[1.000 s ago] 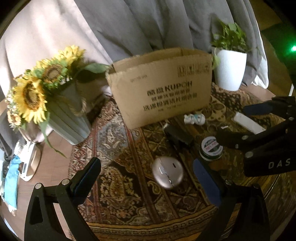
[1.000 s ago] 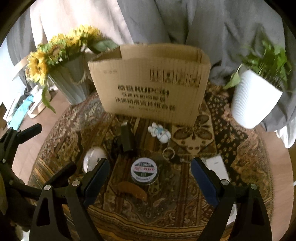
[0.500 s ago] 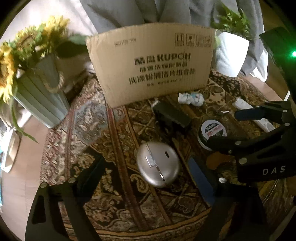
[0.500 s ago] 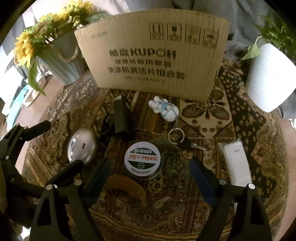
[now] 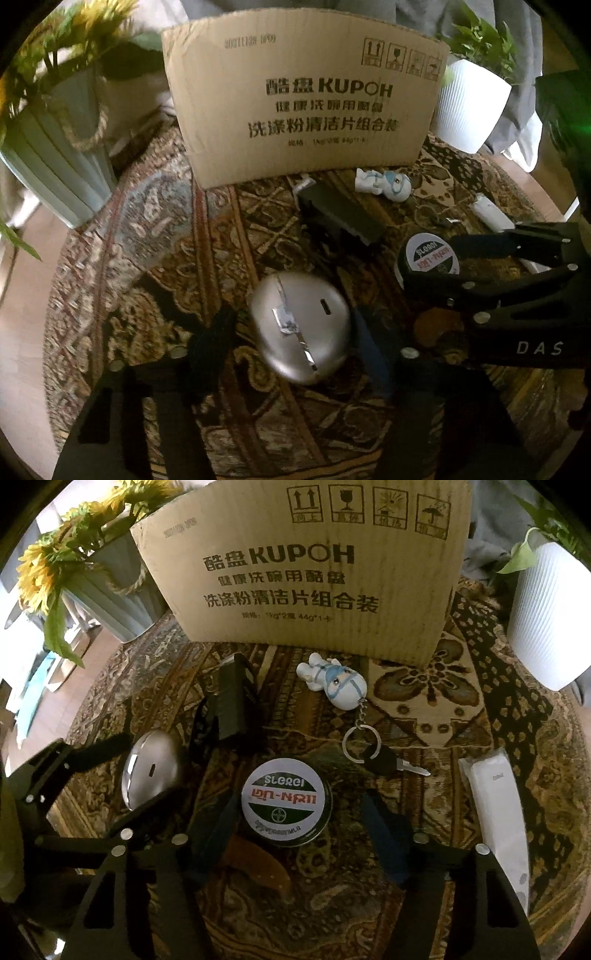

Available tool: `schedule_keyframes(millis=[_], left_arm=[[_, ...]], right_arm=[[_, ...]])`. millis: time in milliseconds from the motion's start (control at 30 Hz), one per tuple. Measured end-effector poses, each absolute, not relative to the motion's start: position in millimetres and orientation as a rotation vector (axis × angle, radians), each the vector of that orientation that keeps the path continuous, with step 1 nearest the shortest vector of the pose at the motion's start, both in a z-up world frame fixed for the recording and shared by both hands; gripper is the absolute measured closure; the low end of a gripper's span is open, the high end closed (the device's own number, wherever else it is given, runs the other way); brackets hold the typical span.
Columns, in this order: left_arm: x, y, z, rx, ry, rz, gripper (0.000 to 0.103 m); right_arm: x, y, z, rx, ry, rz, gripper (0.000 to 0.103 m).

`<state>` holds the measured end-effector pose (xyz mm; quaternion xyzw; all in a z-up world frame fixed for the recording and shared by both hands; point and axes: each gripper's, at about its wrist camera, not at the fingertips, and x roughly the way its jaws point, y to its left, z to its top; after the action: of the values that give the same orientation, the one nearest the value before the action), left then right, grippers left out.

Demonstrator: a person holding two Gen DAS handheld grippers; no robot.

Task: Organize rigid objects
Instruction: 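Grasp the green-and-white tin with right tool while left tool grasps the silver mouse, then lift and carry the tin and mouse with both tools over the box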

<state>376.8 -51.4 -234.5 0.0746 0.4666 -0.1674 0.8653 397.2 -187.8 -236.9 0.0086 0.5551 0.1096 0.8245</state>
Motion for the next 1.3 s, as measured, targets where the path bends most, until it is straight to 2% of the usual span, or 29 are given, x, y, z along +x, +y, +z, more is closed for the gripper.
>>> schedule_keyframes(millis=[167, 567, 1300], left_arm=[[377, -49, -237, 0.12, 0.982, -0.353, 0.048], [366, -43, -212, 0.069, 0.955, -0.294, 0.048], [342, -43, -111, 0.078, 0.698, -0.216, 0.048]], right_arm=[[398, -182, -240, 0.005, 1.18, 0.253, 0.05], [390, -184, -221, -0.01, 1.112, 0.253, 0.05], [361, -198, -118, 0.007, 0.834, 0.233, 0.05]])
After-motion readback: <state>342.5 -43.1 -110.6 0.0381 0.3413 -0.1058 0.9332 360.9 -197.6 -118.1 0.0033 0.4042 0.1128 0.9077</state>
